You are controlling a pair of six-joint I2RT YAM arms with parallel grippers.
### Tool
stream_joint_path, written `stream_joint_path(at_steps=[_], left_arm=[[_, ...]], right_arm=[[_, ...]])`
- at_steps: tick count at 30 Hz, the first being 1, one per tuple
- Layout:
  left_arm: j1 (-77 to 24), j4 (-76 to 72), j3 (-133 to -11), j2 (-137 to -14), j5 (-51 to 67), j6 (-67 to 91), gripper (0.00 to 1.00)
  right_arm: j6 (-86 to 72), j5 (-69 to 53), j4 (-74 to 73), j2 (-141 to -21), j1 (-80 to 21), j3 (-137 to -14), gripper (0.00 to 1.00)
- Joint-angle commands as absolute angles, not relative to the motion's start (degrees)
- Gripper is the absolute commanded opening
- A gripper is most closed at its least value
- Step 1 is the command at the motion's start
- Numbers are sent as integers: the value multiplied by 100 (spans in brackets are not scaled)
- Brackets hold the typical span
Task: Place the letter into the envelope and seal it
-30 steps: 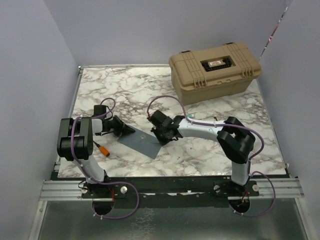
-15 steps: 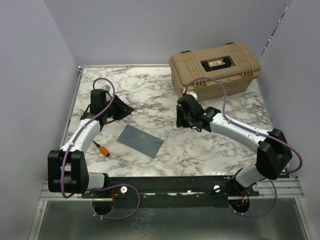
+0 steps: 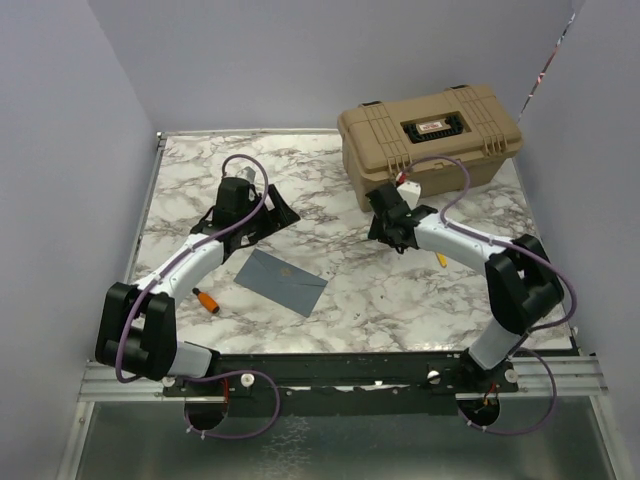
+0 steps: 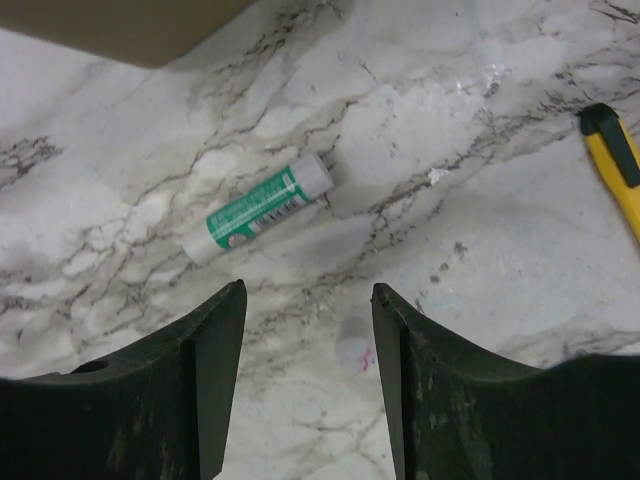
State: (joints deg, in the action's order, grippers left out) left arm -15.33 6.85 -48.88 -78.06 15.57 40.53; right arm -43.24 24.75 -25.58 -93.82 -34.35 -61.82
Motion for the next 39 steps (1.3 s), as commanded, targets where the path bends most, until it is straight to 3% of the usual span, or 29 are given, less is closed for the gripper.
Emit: stream_joint_path(at_steps=[1,3,14,30,39], left_arm=[[-1794,411,-5156,-8002,1010,3887,91],[-1813,412,-5159,-8045,915,3885,99],[-1812,427,-4904,-8015,784,3760,99],[-1811,686,-4769,-7826,871,3589,99],[-1811,780,-4522,-7411,909,3618,99]], right_arm=[[-4946,2894,-2388,-10044,-3393,-6750,58],[-5158,2877,-2421,-10314,-3393,-6976,57],[-6096,3333,-3263,-11220,-3396,-7662,57],[-6311,3341,-2919,-10913,-3401,-6738,40],[-6021,2669,-2952,-10571,-3410,-6256,39]])
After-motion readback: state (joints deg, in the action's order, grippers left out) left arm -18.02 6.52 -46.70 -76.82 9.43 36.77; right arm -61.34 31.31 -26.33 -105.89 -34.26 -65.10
